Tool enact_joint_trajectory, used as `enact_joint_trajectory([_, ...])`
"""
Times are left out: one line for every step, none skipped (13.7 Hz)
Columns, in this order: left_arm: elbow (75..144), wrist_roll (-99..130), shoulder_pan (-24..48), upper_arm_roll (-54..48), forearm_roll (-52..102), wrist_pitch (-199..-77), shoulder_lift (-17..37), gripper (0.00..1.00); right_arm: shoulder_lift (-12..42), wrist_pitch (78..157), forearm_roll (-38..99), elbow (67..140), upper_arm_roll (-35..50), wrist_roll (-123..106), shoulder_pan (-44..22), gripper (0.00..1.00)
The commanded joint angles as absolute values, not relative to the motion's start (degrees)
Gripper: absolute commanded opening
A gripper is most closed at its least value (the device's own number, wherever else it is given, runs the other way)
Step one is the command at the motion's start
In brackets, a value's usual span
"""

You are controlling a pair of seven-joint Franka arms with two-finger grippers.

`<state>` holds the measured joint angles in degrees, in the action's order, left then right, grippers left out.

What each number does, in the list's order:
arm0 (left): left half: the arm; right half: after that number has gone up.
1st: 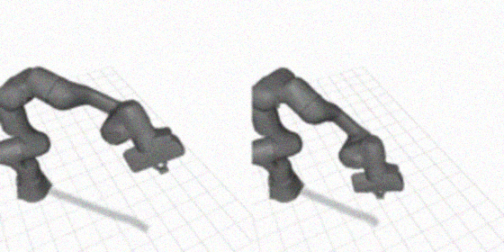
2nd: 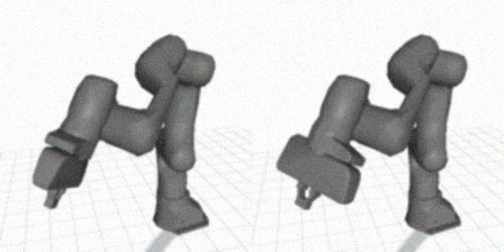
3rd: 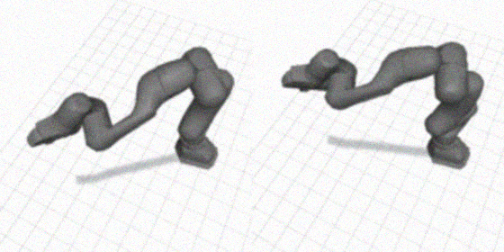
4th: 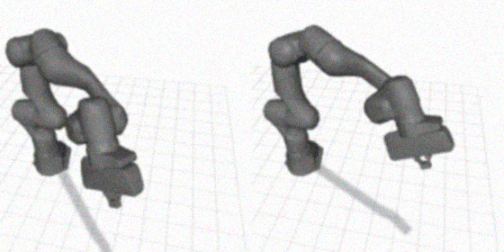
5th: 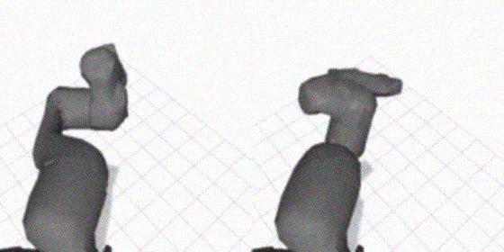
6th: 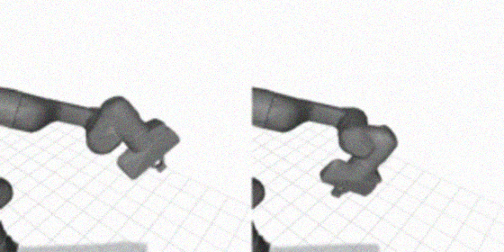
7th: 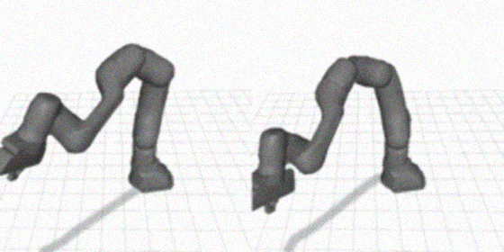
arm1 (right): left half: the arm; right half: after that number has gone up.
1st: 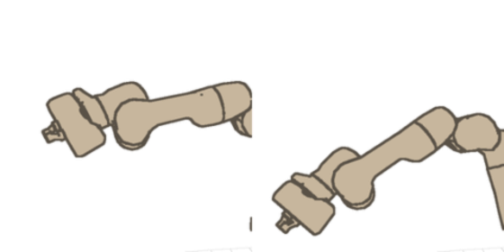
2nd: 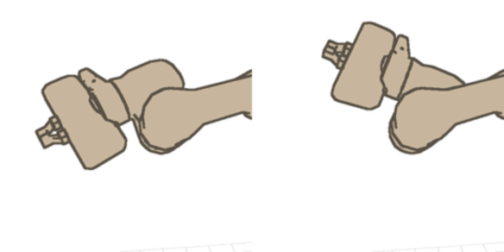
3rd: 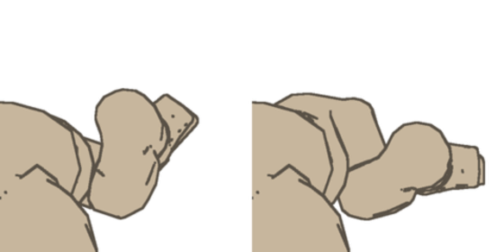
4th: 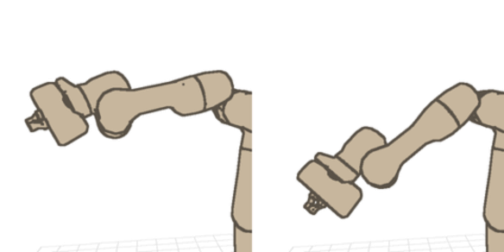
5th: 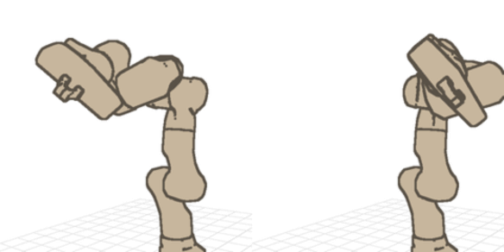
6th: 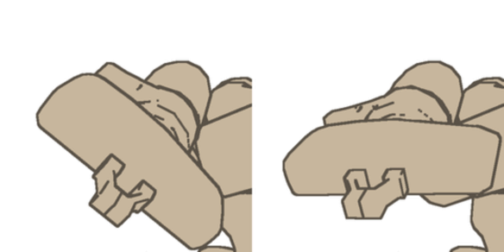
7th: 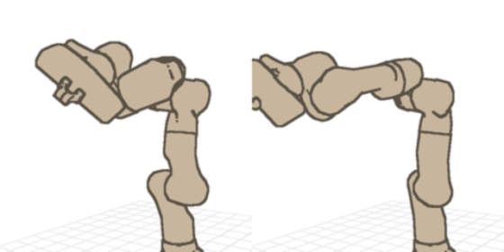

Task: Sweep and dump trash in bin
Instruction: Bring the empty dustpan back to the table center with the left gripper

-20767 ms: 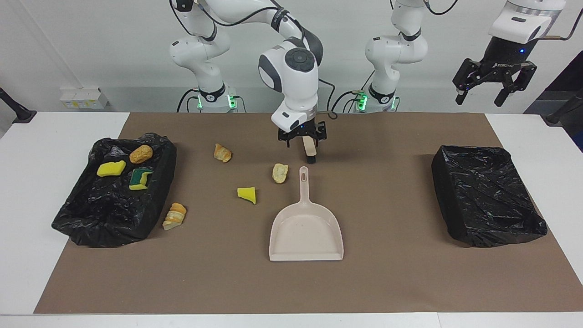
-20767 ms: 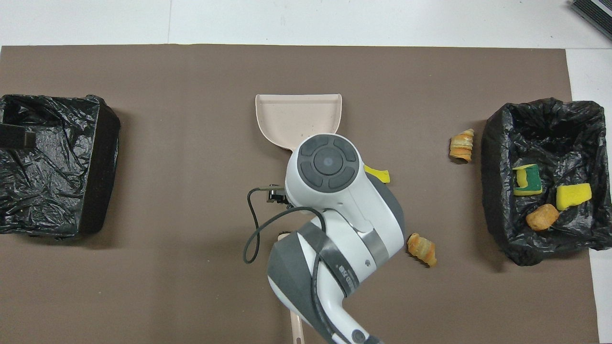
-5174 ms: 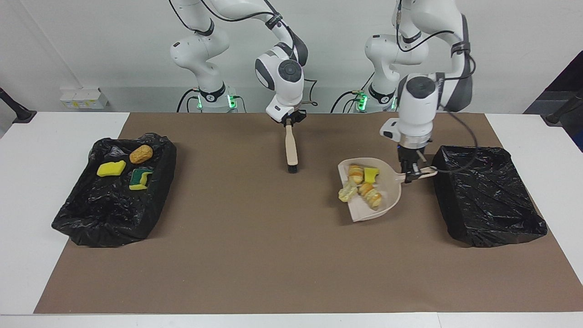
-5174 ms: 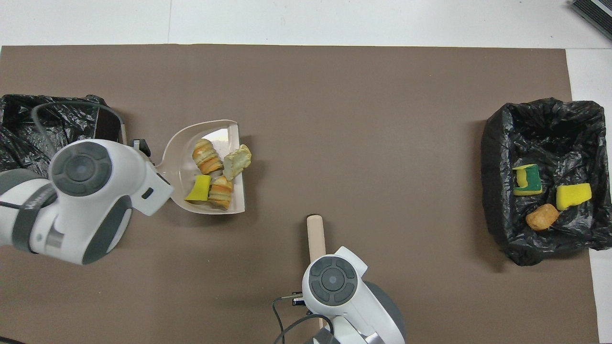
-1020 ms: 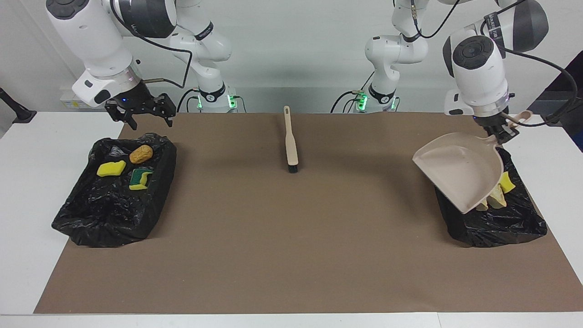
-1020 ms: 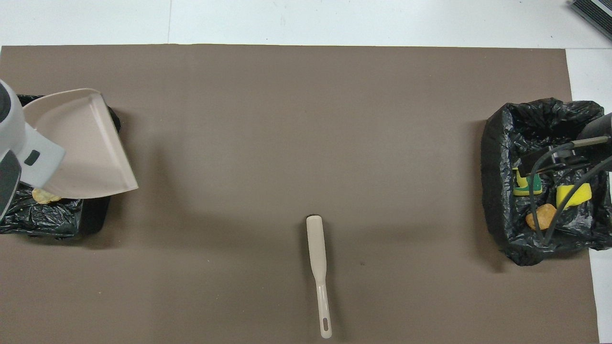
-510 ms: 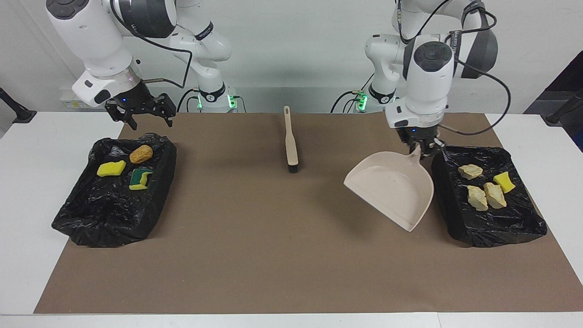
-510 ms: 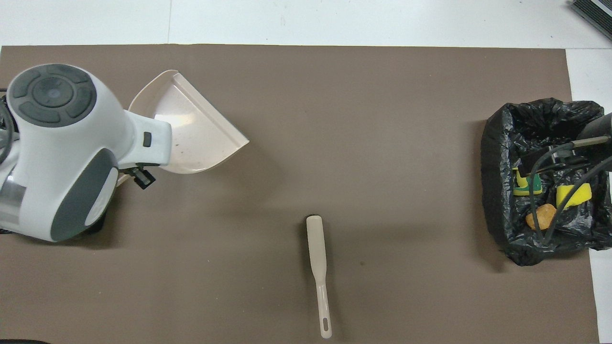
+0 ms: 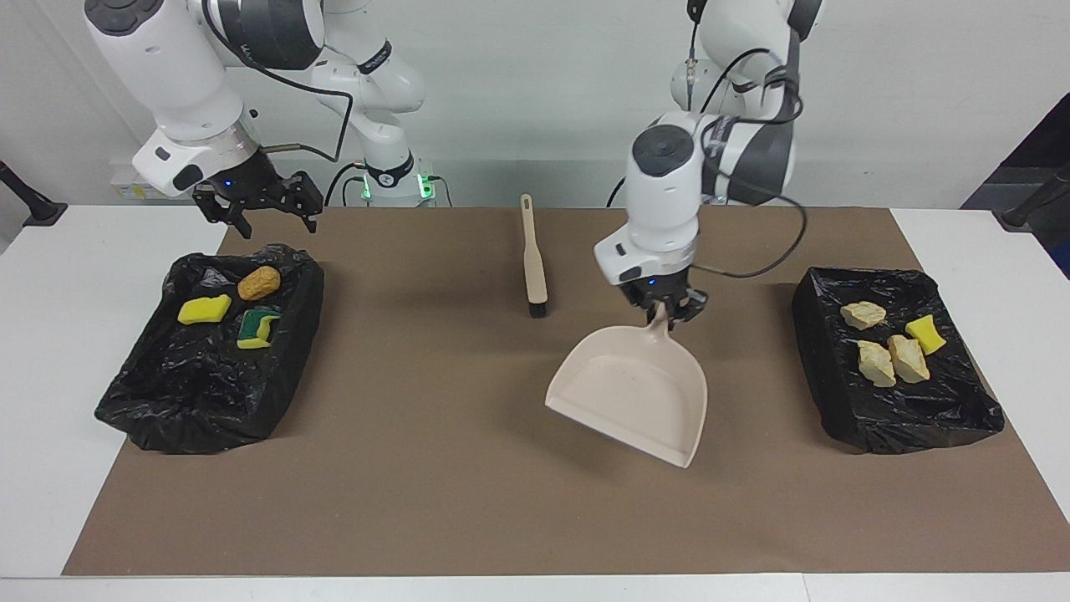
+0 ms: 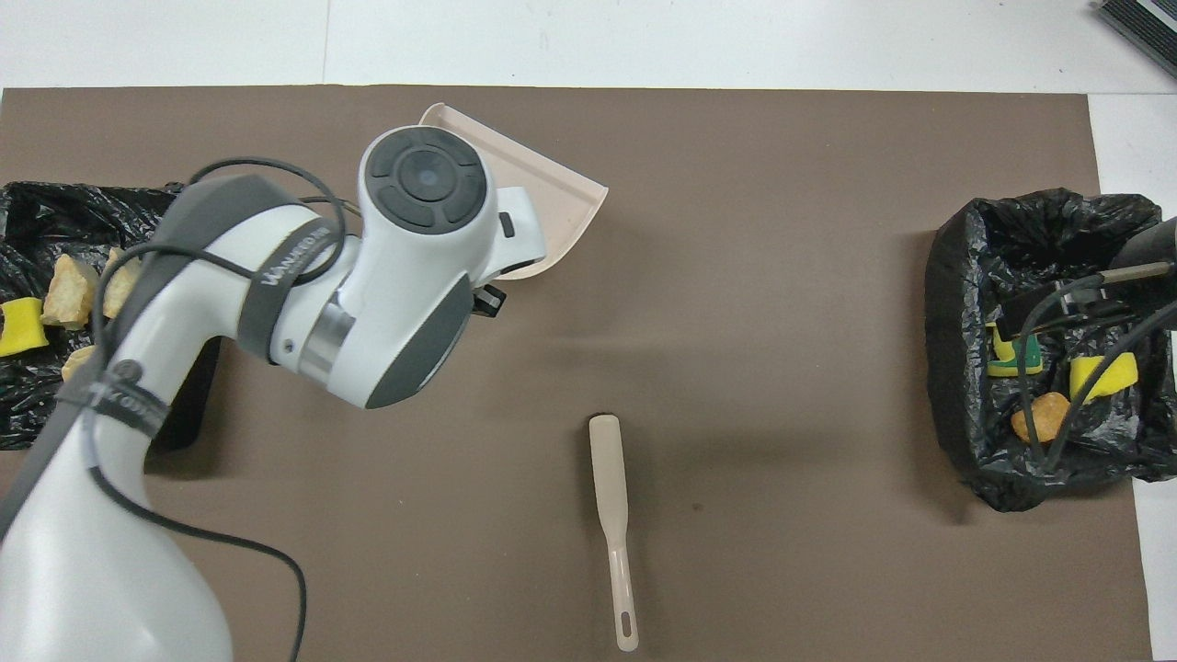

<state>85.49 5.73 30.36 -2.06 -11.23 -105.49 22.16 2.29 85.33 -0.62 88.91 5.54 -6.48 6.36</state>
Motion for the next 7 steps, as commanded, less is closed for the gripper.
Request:
enact_joint_trajectory([82.79, 11.50, 32.96, -1.05, -9.50, -107.66, 24.69, 0.00, 2.99, 84.11, 0.62, 87.54, 5.89, -5.89, 6.86, 1.00])
enact_joint_trajectory([82.88, 12.64, 34.35, -0.97, -8.54, -108.10, 25.13, 0.00, 2.99, 84.11, 0.62, 87.54, 5.89, -5.80, 6.94, 1.00])
enact_joint_trajectory([83.14, 14.22, 35.58, -0.97, -8.09, -109.32, 25.22, 0.00, 2.99, 84.11, 0.62, 87.54, 5.89, -5.80, 6.86, 1.00])
enact_joint_trajectory([82.88, 15.28, 35.60, -0.97, -6.87, -110.29, 25.66, 0.00, 2.99, 84.11, 0.62, 87.54, 5.89, -5.80, 6.86, 1.00])
enact_joint_trajectory([82.45, 15.90, 35.68, -0.88, -6.25, -110.65, 26.97, 0.00, 2.99, 84.11, 0.62, 87.54, 5.89, -5.80, 6.86, 1.00])
enact_joint_trajectory([80.61, 16.43, 35.94, -0.79, -6.41, -110.57, 29.24, 0.00, 2.99, 84.11, 0.62, 87.54, 5.89, -5.89, 6.86, 1.00])
enact_joint_trajectory([77.64, 18.18, 36.12, -0.79, -6.24, -109.78, 32.23, 0.00, 2.99, 84.11, 0.62, 87.54, 5.89, -5.80, 6.86, 1.00])
